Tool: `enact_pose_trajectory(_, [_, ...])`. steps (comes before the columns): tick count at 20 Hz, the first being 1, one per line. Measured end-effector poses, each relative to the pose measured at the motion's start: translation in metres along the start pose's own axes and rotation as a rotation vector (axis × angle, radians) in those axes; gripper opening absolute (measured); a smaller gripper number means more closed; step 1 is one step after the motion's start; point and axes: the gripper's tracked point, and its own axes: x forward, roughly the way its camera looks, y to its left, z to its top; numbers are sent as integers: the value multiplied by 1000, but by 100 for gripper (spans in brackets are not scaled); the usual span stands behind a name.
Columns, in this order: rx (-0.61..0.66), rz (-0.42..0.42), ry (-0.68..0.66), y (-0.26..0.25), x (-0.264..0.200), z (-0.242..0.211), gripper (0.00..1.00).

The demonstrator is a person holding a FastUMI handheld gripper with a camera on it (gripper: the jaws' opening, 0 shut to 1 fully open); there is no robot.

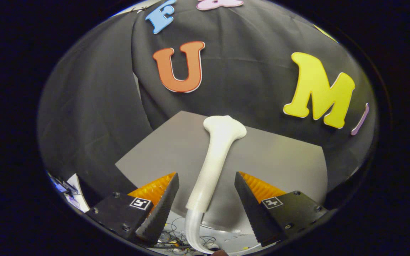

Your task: Iron the clothes twice with a garment steamer, once on the left side and once on the right side.

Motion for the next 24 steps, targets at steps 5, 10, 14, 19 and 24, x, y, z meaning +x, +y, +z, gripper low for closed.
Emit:
enact_pose_trajectory(5, [22, -34, 94, -3, 30, -4, 81])
enact_pose_trajectory(10, [33, -60, 145, 0, 37, -21, 59])
enact_pose_trajectory(14, [62, -37, 109, 3, 34, -20, 45])
enact_pose_trajectory(19, [106, 5, 51, 10, 9, -14, 31])
enact_pose_trajectory(24, [132, 63, 28, 18, -30, -24, 29])
